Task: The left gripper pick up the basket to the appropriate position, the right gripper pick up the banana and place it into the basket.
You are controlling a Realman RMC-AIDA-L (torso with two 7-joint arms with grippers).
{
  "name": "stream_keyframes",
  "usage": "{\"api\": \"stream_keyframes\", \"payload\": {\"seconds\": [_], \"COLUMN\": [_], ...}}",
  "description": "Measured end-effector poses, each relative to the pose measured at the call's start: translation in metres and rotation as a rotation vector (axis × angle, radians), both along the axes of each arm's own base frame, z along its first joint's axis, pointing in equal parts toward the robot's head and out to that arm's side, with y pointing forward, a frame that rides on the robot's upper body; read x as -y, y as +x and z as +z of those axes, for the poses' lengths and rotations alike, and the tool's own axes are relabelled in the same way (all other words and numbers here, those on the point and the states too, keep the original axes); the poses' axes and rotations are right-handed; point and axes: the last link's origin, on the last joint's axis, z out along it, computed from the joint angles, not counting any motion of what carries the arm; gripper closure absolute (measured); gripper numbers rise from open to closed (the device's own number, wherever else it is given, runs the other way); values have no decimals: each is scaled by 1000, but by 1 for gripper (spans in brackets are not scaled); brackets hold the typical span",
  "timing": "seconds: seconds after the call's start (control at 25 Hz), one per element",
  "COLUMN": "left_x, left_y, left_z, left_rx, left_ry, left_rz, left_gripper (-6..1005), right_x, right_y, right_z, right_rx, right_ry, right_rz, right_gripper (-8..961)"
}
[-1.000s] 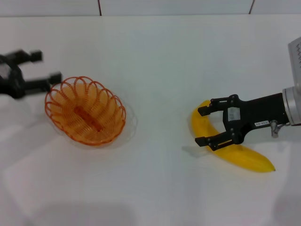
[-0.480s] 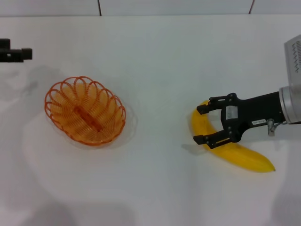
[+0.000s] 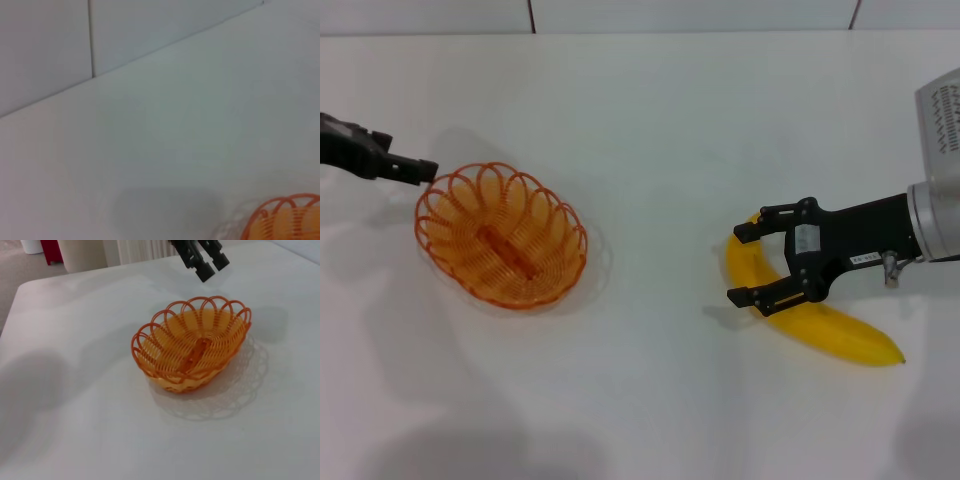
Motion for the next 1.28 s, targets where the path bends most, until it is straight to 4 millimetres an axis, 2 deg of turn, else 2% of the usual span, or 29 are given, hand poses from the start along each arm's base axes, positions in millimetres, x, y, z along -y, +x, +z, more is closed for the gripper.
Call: {"api": "stream_keyframes", "payload": {"seconds": [0.36,0.72,0.96,1.28], "left_x": [-7,-10,-9,-9], "left_y": [4,1,-1,-3], "left_z": [-36,-57,-60,-58], "left_rx": [-104,-140,-150,-142], "left_ry": [-51,-56,-59,-39], "left_rz": [-12,-35,-34,-27], "left_gripper": [110,127,140,279], "right_x": [-1,-1,-1,0], "right_y": [-1,-2,-1,-1], "right_z": [0,0,-1,-1], "right_rx": [1,0,-1,-2], "right_ry": [0,-2,-4,-5], "right_rz": [5,6,5,2], "right_gripper": [60,59,59,59]}}
